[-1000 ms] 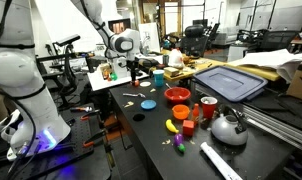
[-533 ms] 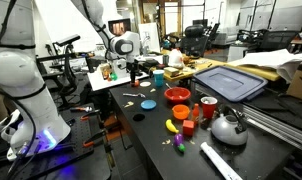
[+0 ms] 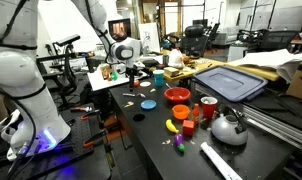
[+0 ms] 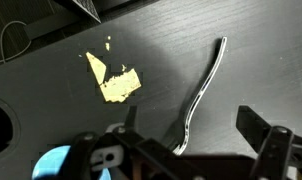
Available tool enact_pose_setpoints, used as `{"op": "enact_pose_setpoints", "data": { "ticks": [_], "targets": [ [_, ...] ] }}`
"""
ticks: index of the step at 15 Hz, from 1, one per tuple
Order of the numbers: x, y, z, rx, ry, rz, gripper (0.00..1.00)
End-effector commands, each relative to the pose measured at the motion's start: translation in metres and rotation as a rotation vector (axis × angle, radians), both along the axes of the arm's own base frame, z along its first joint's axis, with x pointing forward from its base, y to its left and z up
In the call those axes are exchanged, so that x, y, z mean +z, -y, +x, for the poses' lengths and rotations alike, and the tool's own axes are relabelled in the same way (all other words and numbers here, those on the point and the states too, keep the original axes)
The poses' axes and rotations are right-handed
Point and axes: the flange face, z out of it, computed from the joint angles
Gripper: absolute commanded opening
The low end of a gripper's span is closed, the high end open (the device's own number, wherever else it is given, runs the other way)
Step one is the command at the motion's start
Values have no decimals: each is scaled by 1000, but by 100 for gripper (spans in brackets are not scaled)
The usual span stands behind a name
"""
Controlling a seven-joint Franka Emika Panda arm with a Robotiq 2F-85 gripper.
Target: Pick up the silver fork and put it on the table to the right of the blue plate
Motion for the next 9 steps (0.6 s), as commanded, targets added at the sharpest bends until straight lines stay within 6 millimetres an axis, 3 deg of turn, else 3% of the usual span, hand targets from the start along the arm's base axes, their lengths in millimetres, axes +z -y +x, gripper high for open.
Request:
{"op": "enact_pose_setpoints", "data": {
  "ticks": [1, 9],
  "targets": [
    [-17, -11, 0, -38, -17, 16, 100],
    [-47, -11, 10, -80, -18, 20, 100]
  ]
}}
